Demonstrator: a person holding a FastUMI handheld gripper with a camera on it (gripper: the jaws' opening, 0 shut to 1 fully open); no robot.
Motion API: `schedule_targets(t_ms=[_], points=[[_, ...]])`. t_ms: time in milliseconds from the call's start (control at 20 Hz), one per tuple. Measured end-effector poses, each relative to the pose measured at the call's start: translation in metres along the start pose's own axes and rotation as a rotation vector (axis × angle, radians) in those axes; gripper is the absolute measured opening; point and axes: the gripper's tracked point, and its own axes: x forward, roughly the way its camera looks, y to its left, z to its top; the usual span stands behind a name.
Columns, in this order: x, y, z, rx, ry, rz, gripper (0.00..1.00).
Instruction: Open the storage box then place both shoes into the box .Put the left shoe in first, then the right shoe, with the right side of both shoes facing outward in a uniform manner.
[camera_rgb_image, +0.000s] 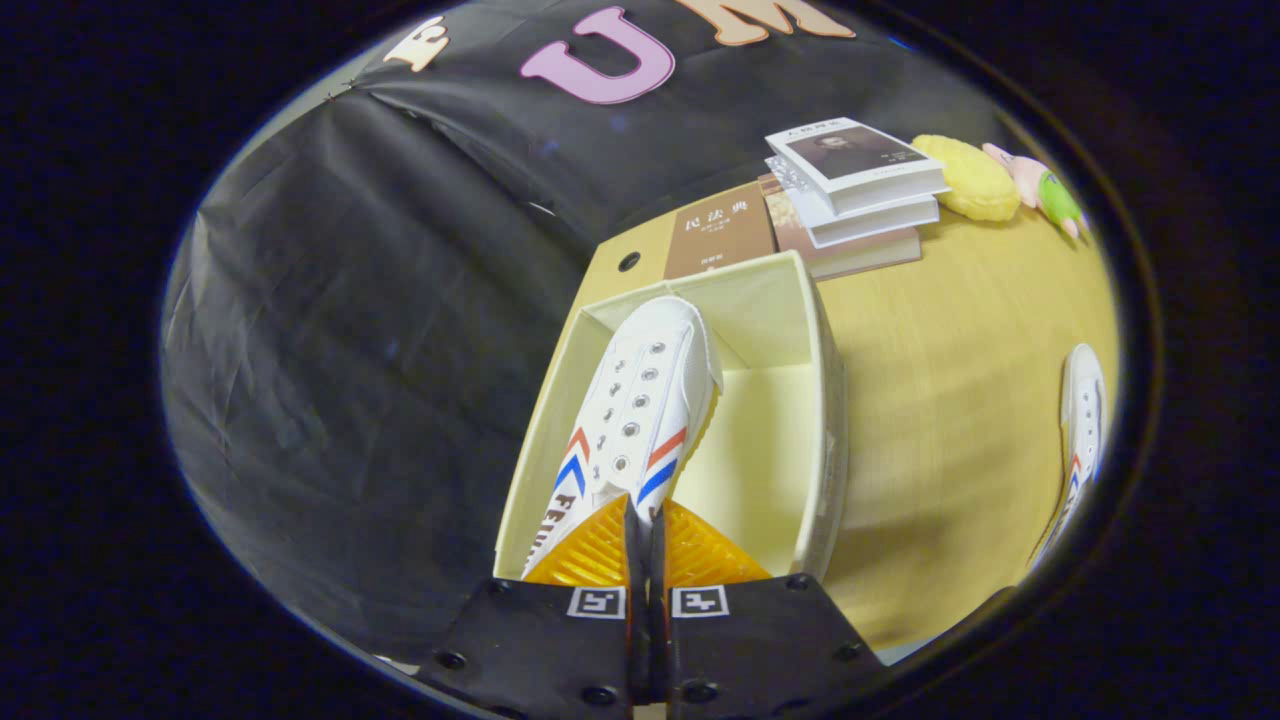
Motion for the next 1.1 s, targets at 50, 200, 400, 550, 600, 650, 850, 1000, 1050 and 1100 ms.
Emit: schedule_targets(t_ms=[50,200,400,550,600,650,850,1000,1050,1100], points=[[0.005,0.000,-0.002,0.005,0.008,-0.014,0.03],[0.026,-0.003,-0.007,0.020,0.031,-0.044,0.03],[0.052,-0.004,-0.014,0.019,0.061,-0.080,0.03],[0.059,-0.001,-0.026,0.005,0.095,-0.112,0.03],[0.063,-0.001,-0.029,-0.005,0.104,-0.121,0.03],[0.065,-0.002,-0.030,-0.014,0.110,-0.128,0.03],[0.067,-0.005,-0.034,-0.040,0.114,-0.144,0.03],[0.066,0.013,-0.030,-0.029,0.099,-0.084,0.23],[0.063,0.023,-0.024,-0.033,0.085,-0.062,0.32],[0.061,0.025,-0.021,-0.051,0.075,-0.059,0.42]])
